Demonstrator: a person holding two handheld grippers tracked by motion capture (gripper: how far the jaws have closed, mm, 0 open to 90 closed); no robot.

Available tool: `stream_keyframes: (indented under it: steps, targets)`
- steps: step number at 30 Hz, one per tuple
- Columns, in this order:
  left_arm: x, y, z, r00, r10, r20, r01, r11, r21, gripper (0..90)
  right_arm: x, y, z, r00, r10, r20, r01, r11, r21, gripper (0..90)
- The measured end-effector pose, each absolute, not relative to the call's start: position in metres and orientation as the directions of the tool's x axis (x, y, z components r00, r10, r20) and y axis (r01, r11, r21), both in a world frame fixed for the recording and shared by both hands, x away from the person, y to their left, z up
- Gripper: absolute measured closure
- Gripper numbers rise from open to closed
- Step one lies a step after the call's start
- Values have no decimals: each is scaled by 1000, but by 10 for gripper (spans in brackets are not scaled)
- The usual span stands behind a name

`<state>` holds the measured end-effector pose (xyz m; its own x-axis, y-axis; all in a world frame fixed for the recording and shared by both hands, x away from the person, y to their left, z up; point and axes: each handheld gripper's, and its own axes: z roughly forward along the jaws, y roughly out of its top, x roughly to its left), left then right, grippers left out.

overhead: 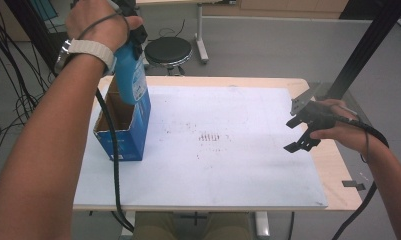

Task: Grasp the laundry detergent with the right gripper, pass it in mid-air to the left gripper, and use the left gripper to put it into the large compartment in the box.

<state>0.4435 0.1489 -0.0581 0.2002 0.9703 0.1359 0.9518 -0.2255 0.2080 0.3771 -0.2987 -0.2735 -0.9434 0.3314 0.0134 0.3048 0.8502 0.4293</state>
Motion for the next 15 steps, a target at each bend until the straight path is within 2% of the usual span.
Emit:
stream_keyframes:
  steps: [15]
  targets:
    - [448, 177, -66, 95, 984, 154, 971, -126, 205, 370, 382, -297, -278, -944, 329, 18, 304, 850, 431, 110]
